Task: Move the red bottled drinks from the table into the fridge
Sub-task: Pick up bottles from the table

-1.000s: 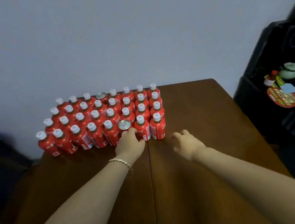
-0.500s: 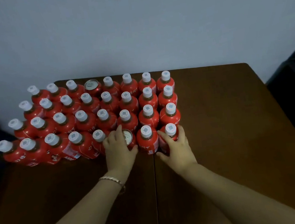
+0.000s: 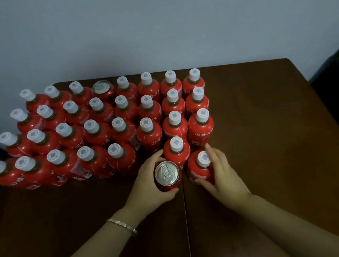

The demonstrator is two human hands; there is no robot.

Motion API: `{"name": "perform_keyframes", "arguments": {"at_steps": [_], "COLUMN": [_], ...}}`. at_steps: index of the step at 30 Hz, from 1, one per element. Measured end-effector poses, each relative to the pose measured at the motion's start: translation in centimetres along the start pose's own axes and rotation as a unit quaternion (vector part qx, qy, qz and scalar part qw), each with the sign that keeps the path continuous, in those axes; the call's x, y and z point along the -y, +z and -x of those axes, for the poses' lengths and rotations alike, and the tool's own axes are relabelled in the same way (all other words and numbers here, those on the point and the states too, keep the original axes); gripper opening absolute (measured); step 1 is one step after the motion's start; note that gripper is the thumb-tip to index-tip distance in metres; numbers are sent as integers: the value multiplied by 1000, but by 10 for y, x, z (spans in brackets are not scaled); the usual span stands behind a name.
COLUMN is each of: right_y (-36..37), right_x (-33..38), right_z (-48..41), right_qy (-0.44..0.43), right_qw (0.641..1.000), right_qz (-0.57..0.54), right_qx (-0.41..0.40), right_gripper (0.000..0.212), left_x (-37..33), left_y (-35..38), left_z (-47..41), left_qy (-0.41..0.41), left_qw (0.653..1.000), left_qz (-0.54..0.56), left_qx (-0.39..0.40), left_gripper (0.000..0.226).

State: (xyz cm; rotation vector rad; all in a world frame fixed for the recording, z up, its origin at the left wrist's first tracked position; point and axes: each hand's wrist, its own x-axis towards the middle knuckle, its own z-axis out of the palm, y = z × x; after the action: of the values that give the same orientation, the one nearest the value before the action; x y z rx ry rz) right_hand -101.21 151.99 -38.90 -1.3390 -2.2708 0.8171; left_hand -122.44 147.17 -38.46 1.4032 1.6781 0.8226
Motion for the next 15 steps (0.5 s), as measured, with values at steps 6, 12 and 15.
{"name": "perform_keyframes", "arguments": {"at_steps": [6, 12, 15], "right_y": [-10, -16, -10], "right_x": [-17, -33, -30], "right_z": [-31, -53, -61], "right_qy": [115, 68, 44], "right_qw": [968, 930, 920], "right_qz": [-178, -251, -263], "right_qx": [133, 261, 289], "right_gripper": [126, 123, 125], "left_x": [15, 22, 23], "left_y": [0, 0, 2], "left_z": [-12, -27, -29], "left_qy": [-27, 7, 25], "left_qw": [993, 982, 986], "left_qz": [70, 90, 89], "left_qx": [88, 166, 137], "left_gripper": [124, 129, 126]}}
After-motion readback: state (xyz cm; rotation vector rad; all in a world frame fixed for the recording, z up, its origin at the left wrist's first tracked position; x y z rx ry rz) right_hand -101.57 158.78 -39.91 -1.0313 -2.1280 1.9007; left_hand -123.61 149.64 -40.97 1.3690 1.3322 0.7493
